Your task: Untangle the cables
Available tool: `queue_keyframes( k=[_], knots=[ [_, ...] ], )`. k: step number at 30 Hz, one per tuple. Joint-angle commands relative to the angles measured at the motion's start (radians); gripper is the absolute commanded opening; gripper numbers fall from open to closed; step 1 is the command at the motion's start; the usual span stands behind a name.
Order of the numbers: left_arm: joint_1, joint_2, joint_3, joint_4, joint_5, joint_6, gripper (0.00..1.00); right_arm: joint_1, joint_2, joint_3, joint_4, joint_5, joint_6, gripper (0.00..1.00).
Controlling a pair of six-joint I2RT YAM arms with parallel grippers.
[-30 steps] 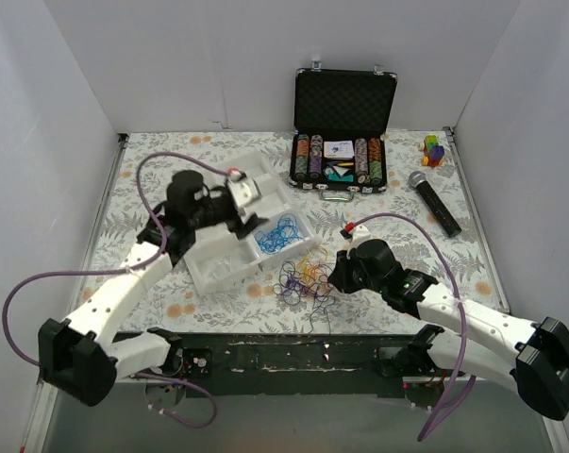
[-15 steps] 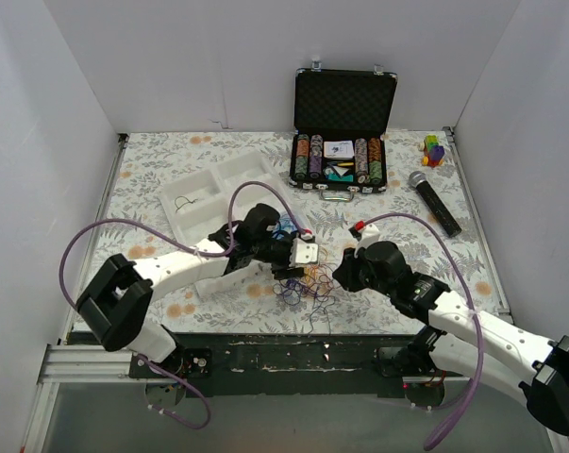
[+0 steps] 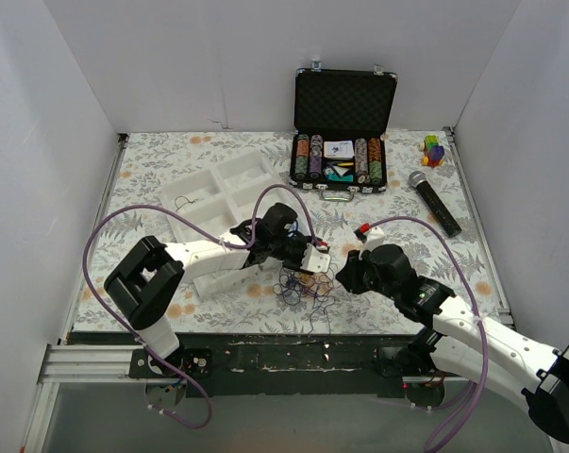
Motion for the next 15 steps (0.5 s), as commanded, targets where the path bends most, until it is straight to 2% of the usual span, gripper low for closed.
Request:
queue_keyframes(
  k=[1,5,12,15],
  knots=[
    [-0.003,0.002,0.058,-0.041,0.004,0.085,0.35,-0.016,-0.005,-0.007,0.026,-0.021,-0.002,0.25],
    [-0.003,0.014,0.061,-0.071,0.005,0.111,0.25,-0.023,0.002,-0.004,0.034,-0.038,-0.003,0.25],
    [-0.003,0.026,0.078,-0.181,0.005,0.187,0.25,-0.034,0.005,0.007,0.029,-0.042,-0.008,0.25],
    [-0.003,0.031,0.071,-0.177,-0.010,0.203,0.25,-0.034,0.005,0.010,0.029,-0.044,-0.005,0.25]
  ],
)
